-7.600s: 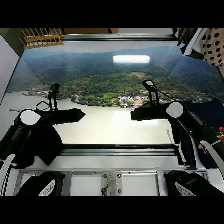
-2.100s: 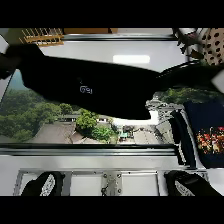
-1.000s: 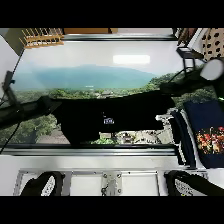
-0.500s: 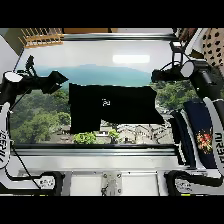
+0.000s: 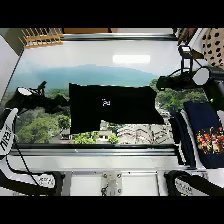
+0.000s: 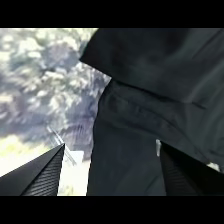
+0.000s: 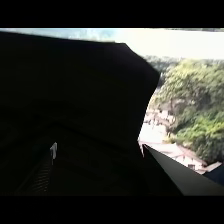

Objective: Fold the clothes and pants, and hang the long-sleeved shirts on hangers.

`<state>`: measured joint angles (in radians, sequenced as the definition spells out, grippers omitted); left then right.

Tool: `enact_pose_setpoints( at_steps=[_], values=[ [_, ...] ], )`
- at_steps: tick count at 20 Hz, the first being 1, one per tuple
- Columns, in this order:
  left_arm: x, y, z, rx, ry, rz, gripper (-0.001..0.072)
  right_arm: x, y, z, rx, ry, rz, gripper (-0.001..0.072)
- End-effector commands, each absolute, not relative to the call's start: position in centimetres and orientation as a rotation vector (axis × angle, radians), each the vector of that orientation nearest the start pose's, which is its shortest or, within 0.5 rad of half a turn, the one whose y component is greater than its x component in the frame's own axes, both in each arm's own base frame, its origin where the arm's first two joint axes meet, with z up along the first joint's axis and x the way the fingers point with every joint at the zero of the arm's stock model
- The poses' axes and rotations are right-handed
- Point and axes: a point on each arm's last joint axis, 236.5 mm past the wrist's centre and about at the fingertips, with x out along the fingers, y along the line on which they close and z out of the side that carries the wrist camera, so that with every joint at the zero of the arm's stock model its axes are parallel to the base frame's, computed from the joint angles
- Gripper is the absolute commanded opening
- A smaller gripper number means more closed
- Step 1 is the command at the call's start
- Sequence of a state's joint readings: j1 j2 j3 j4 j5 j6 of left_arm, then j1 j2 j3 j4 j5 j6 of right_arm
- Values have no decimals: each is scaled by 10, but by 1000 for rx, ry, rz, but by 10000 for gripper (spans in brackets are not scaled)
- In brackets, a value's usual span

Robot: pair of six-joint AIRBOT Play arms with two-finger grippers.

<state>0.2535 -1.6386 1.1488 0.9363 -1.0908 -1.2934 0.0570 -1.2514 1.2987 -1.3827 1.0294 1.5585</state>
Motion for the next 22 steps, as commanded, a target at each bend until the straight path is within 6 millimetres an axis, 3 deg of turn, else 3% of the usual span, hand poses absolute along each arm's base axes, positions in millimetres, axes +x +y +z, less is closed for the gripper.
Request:
enact_pose_setpoints(
  at_steps=[1, 5, 9, 10, 11, 12, 15, 17, 20, 22],
  values=[
    [410, -43, -120, -603, 1399, -233, 621, 420, 72, 75, 135, 1037, 182, 592],
    [418, -56, -122, -572, 1377, -238, 621, 417, 77, 71, 137, 1047, 193, 592],
    [413, -76, -122, -550, 1402, -270, 604, 416, 78, 70, 136, 1052, 195, 592],
    [412, -81, -122, -543, 1406, -279, 368, 416, 78, 70, 136, 1051, 196, 592],
    [412, -83, -122, -543, 1405, -284, 83, 416, 78, 69, 135, 1052, 196, 592],
    [411, -84, -120, -541, 1404, -286, 6, 414, 78, 69, 122, 1057, 203, 591],
    [410, -73, -95, -532, 1370, -289, 6, 394, 68, 65, 70, 1124, 225, 592],
    [398, -61, -79, -542, 1336, -264, 6, 368, 47, 50, 105, 1193, 179, 592],
    [357, -46, -78, -523, 1367, -230, 6, 313, 9, -4, 328, 1338, -28, 592],
    [338, -45, -77, -543, 1373, -217, 6, 280, -3, -45, 486, 1419, -154, 592]
  ],
)
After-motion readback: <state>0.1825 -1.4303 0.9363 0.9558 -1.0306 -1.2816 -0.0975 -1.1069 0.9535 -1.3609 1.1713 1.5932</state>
